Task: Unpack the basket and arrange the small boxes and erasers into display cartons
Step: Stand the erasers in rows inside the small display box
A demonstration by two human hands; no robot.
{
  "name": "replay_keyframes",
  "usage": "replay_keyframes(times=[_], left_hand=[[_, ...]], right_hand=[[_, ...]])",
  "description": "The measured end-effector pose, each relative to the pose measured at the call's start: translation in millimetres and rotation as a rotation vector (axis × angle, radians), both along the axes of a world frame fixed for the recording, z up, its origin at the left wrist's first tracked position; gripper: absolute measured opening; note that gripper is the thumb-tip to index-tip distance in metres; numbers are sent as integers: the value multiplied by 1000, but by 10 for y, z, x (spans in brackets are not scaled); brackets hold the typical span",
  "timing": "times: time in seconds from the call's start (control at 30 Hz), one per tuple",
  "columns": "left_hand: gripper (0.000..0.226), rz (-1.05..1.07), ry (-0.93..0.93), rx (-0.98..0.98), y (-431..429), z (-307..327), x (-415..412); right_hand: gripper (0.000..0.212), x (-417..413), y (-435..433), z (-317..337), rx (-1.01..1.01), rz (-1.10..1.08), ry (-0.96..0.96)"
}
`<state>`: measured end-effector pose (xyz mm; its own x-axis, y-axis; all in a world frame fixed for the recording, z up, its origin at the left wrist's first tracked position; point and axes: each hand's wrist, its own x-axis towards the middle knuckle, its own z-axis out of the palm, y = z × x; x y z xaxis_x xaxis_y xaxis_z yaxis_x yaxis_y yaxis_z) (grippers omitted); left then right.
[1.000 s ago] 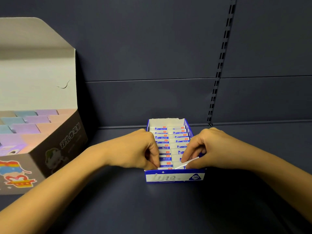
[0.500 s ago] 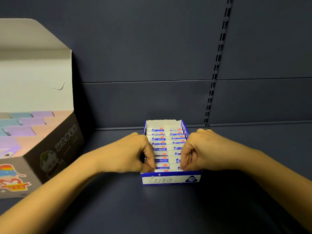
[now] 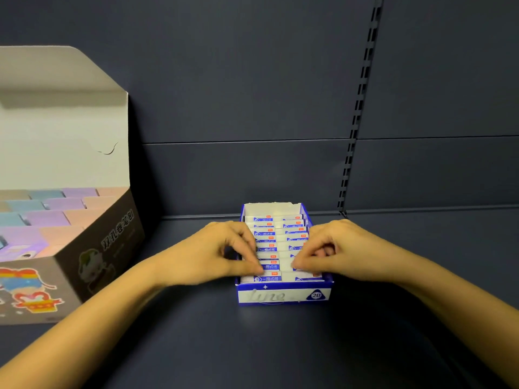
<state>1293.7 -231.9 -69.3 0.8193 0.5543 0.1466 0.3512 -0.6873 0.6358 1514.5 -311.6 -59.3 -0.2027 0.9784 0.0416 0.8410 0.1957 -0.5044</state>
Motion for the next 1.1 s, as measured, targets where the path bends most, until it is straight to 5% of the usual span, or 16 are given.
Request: replay_keyframes(times=[0.13, 0.33, 1.1], left_hand=[[9, 234, -184, 106, 26, -20, -70], [30, 428, -2, 172, 59, -144, -49], [23, 670, 121, 331, -186, -137, -435]], right_hand=[[7, 86, -58, -100, 142, -214, 200], [34, 92, -125, -197, -25, -322, 378], [34, -651, -28, -234, 56, -318, 308]])
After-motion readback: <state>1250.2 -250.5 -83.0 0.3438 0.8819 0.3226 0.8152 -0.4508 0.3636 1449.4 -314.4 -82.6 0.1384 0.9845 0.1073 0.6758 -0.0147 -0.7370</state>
